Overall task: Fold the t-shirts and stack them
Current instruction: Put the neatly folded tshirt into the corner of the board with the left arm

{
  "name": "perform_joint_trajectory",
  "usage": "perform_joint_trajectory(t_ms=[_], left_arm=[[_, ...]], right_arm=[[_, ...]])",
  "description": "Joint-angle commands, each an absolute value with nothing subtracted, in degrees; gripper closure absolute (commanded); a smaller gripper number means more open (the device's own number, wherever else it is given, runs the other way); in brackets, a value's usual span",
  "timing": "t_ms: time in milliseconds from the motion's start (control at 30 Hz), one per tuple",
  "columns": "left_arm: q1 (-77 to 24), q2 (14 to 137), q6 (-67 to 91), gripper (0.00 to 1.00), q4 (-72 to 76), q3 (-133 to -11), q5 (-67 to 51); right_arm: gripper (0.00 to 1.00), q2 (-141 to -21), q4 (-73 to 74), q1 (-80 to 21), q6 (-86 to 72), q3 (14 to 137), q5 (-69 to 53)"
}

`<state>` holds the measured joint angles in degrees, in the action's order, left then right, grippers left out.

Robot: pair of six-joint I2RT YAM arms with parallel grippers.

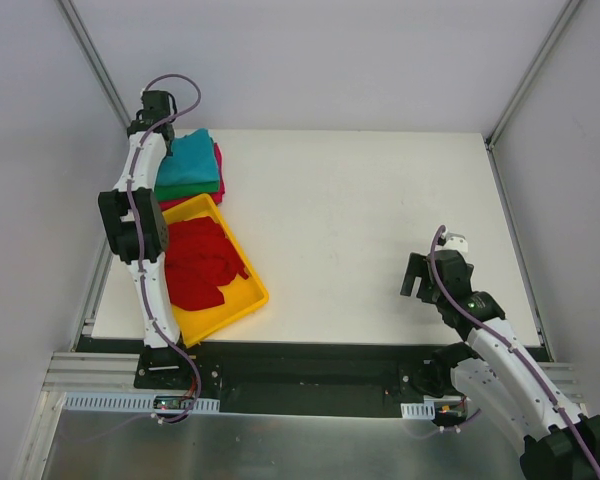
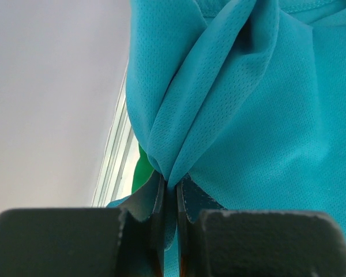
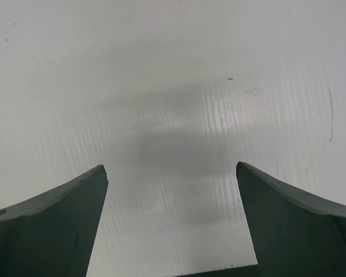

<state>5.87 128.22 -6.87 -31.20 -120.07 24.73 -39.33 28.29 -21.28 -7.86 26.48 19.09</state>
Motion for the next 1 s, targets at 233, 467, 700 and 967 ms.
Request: perform_joint_trajectory(t_ms=[233,467,700,967], left_arm=[[7.6,126.7,-4.7,0.51,-29.9,-122.2,35.8],[7.7,119.0,5.3,0.01,-32.1,-121.3,31.3],[7.8,116.1,13.5,0.01,-32.0,-118.2,5.8],[6.3,107.0,20.9,0.01,-32.3,-109.4,-2.5]], right_arm=[[0.04,-39.1,29.5,-21.4,-7.2,29.2,20.8],[0.04,-38.8,29.3,-21.3,-7.6,29.4,21.4],[0.04,-38.8,28.9,-21.4,-7.9,28.8,20.6],[0.04,-35.3,29.7,-21.4,-7.3,28.0,20.4]])
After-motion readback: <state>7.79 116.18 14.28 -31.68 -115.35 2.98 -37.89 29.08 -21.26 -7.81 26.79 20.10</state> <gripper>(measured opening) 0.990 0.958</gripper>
